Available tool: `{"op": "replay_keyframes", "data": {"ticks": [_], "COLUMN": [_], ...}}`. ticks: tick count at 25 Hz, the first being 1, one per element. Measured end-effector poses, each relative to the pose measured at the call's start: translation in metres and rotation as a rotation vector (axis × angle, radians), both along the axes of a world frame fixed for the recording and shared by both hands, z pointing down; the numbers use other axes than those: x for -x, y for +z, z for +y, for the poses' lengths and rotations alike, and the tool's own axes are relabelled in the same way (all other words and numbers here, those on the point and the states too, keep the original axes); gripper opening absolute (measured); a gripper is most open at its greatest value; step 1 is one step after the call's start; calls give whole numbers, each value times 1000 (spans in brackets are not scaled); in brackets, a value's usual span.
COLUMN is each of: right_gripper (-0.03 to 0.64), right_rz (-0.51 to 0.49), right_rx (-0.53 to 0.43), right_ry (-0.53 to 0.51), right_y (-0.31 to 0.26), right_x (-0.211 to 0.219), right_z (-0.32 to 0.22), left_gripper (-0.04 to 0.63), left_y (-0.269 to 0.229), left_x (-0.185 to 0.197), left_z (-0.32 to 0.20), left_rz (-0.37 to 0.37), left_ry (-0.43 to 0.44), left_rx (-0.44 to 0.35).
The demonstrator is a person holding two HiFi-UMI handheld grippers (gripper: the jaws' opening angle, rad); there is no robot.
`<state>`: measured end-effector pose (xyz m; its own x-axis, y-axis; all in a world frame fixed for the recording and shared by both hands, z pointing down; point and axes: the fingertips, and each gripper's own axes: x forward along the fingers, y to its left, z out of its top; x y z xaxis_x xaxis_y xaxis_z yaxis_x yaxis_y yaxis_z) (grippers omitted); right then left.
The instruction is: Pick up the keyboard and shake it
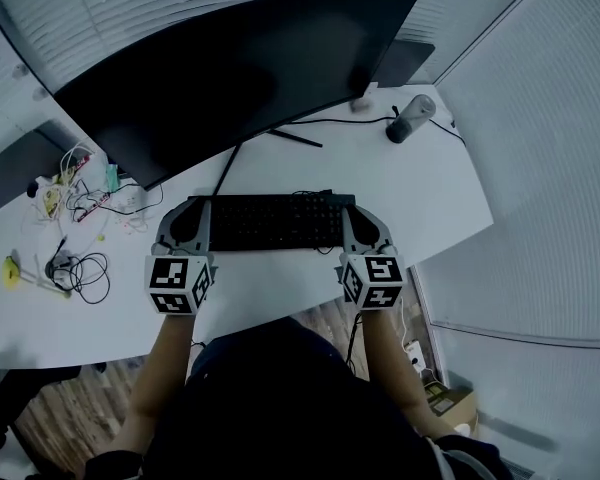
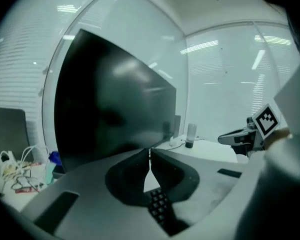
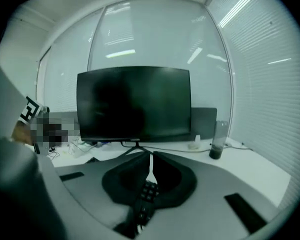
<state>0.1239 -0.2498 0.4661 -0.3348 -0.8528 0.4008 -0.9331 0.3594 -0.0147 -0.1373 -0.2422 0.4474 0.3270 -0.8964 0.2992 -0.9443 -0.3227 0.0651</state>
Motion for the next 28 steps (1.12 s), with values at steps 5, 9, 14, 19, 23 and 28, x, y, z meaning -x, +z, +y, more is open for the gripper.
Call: {"op": "replay_keyframes", "data": {"ticks": [5, 9, 14, 19, 23, 28], "right_gripper": [29, 28, 28, 26, 26, 26], "right_rz": [-32, -53, -70, -67, -80, -79], "right_rx": [-182, -336, -476, -508, -497, -497], "right_ry": [-55, -79, -65, -47, -29, -19], "right_y": [-80, -148, -210, -219, -211, -205], "right_x": [26, 43, 54, 63, 68, 70], "right_z": [3, 11, 33, 53, 65, 79], "left_gripper": [23, 23, 23, 23, 23, 23], "left_y": [-72, -127, -181, -187, -185, -183], "left_x": [-21, -26, -23, -25, -26, -23], "left_z": [13, 25, 36, 49, 60, 72], "left_rz": [-41, -38, -24, -3, 0, 10], "left_ry": [62, 65, 50, 63, 85, 92], "left_rx": [-157, -267, -360, -360, -364, -374]}}
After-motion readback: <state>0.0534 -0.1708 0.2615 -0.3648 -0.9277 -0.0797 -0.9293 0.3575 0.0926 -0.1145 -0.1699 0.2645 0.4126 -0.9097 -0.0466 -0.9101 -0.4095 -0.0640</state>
